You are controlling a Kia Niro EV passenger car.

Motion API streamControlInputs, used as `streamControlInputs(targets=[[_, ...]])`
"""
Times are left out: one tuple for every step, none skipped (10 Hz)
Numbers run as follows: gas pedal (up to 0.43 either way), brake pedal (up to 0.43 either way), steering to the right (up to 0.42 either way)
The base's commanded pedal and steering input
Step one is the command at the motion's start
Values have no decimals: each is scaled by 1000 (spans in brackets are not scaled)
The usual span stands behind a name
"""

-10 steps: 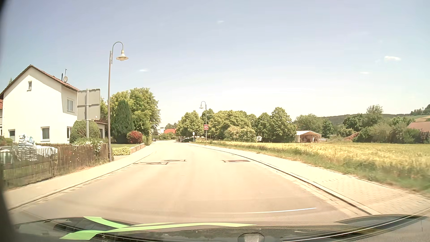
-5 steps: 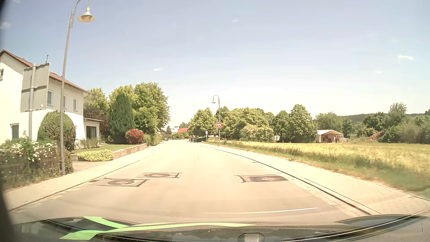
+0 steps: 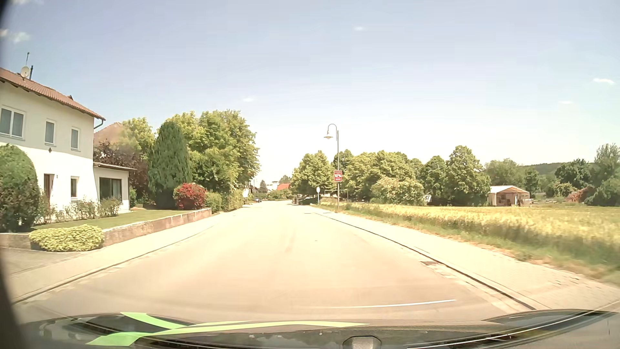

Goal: Follow the waypoints while adhering to traffic rules and regulations

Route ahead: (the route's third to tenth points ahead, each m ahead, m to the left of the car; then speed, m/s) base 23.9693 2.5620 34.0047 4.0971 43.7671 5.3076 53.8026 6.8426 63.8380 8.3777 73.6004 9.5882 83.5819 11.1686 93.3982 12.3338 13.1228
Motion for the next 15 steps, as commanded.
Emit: streamControlInputs(targets=[[189, 0, -45], [189, 0, -43], [189, 0, -42], [189, 0, -41], [189, 0, -41], [189, 0, -41], [189, 0, -39], [189, 0, -36], [189, 0, -35], [189, 0, -33], [189, 0, -31], [189, 0, -26], [189, 0, -19], [189, 0, -15], [189, 0, -15]])
